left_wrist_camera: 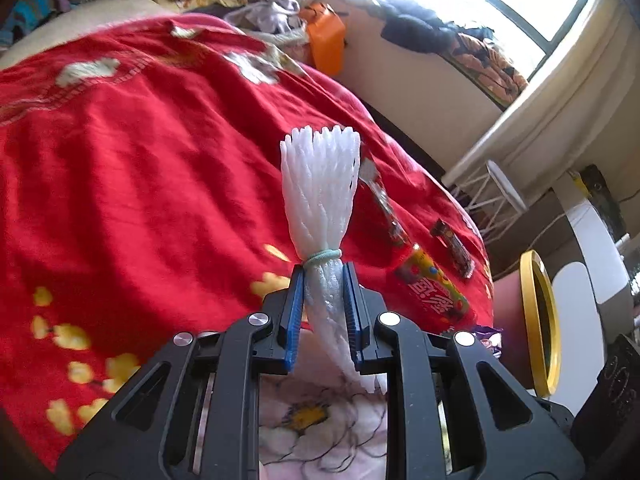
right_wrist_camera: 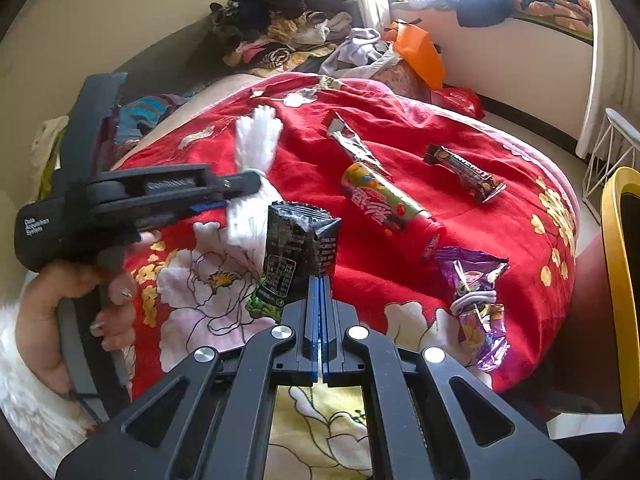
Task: Collect trash
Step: 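Carry the mesh sleeve with the left tool while the right tool carries the black packet over the bin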
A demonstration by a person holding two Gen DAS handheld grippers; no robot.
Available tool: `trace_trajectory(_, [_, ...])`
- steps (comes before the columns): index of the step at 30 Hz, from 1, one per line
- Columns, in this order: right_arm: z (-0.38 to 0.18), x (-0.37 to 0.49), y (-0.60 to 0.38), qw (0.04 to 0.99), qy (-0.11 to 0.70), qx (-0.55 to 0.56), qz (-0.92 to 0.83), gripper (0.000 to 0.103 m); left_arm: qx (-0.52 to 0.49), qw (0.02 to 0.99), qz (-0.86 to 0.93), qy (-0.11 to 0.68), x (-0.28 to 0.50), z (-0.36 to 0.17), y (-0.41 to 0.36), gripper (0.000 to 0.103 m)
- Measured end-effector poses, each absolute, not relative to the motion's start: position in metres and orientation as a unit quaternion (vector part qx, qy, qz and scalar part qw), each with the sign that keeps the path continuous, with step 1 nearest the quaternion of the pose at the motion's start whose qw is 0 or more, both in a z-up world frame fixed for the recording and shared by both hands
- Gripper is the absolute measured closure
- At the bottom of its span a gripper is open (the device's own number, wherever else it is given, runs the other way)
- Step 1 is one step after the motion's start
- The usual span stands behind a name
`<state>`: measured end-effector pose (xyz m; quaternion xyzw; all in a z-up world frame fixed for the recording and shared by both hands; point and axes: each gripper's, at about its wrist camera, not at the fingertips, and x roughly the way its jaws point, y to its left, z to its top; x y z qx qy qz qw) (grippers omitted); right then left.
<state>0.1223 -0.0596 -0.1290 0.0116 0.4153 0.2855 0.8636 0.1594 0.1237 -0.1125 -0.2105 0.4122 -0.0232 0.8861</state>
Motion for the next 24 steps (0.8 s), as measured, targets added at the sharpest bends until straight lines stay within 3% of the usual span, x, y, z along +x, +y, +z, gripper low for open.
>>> trace_trajectory(24, [-0.096,0.097,-0.071,0.875,0.375,0.003,0.305,0.102,-0.173,0.92,-0.012,0.352,0.116,-0.056,0.125,0.089])
